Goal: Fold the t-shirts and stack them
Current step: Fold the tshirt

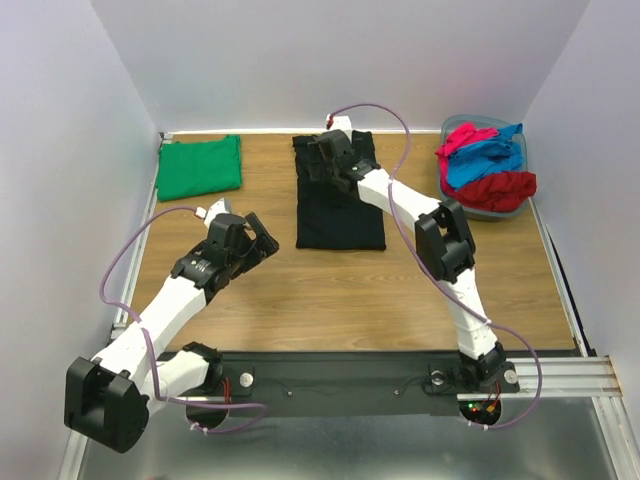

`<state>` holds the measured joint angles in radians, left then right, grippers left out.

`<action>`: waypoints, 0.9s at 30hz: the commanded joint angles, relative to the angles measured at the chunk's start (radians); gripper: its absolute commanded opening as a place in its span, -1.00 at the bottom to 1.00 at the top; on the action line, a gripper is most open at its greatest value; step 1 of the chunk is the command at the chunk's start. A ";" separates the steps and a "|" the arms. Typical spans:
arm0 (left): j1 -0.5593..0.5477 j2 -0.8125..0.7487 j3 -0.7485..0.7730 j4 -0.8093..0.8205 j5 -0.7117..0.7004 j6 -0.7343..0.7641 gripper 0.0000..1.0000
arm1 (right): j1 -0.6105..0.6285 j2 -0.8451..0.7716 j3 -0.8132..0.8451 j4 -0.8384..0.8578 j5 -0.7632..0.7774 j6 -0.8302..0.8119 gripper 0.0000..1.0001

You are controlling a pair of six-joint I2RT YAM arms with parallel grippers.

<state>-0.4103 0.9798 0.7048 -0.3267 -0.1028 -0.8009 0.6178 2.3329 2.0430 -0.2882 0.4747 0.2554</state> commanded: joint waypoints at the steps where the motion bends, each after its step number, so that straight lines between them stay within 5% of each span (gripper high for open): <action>1: 0.002 0.028 -0.033 0.087 0.060 0.008 0.97 | -0.016 -0.128 -0.135 0.015 -0.017 0.072 1.00; 11: -0.007 0.327 0.054 0.262 0.221 0.061 0.97 | -0.150 -0.624 -0.779 0.021 -0.257 0.315 1.00; 19: -0.012 0.607 0.229 0.317 0.271 0.089 0.88 | -0.196 -0.681 -1.007 0.067 -0.369 0.373 0.93; 27: -0.012 0.804 0.337 0.311 0.273 0.095 0.19 | -0.201 -0.632 -1.047 0.133 -0.444 0.384 0.50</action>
<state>-0.4183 1.7527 1.0111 -0.0181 0.1585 -0.7227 0.4160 1.6909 1.0073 -0.2443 0.0757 0.6193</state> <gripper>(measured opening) 0.633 0.791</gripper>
